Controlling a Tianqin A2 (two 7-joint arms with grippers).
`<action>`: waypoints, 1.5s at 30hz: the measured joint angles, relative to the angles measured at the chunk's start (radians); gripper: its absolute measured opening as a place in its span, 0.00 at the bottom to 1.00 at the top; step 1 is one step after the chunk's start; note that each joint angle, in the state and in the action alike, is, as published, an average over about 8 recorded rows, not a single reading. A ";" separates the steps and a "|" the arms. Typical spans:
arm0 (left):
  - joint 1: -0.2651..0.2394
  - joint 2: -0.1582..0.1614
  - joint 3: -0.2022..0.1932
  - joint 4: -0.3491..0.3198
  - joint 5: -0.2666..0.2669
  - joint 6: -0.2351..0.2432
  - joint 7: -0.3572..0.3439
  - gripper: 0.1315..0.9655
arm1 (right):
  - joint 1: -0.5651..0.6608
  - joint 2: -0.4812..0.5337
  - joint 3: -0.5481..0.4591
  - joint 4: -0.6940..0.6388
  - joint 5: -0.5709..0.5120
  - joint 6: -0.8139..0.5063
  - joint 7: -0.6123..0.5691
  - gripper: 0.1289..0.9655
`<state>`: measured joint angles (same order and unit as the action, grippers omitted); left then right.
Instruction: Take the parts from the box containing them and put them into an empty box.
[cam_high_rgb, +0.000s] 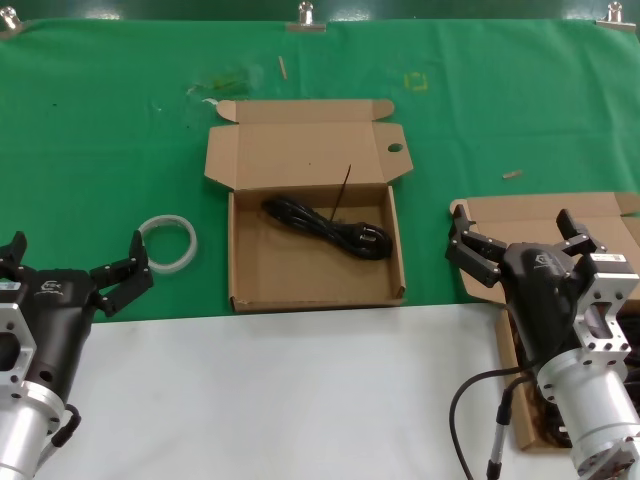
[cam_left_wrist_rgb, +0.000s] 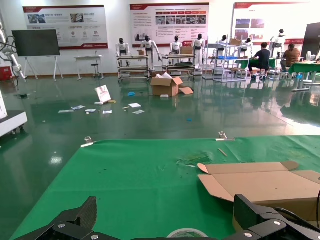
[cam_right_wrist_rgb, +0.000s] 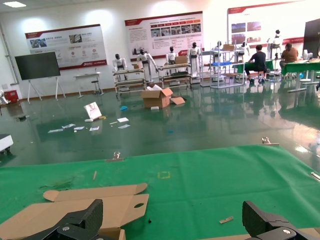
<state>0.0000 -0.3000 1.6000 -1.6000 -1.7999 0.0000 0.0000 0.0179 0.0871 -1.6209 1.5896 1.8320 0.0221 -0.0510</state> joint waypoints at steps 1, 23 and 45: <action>0.000 0.000 0.000 0.000 0.000 0.000 0.000 1.00 | 0.000 0.000 0.000 0.000 0.000 0.000 0.000 1.00; 0.000 0.000 0.000 0.000 0.000 0.000 0.000 1.00 | 0.000 0.000 0.000 0.000 0.000 0.000 0.000 1.00; 0.000 0.000 0.000 0.000 0.000 0.000 0.000 1.00 | 0.000 0.000 0.000 0.000 0.000 0.000 0.000 1.00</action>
<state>0.0000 -0.3000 1.6000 -1.6000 -1.8000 0.0000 -0.0002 0.0180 0.0871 -1.6210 1.5896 1.8320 0.0221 -0.0510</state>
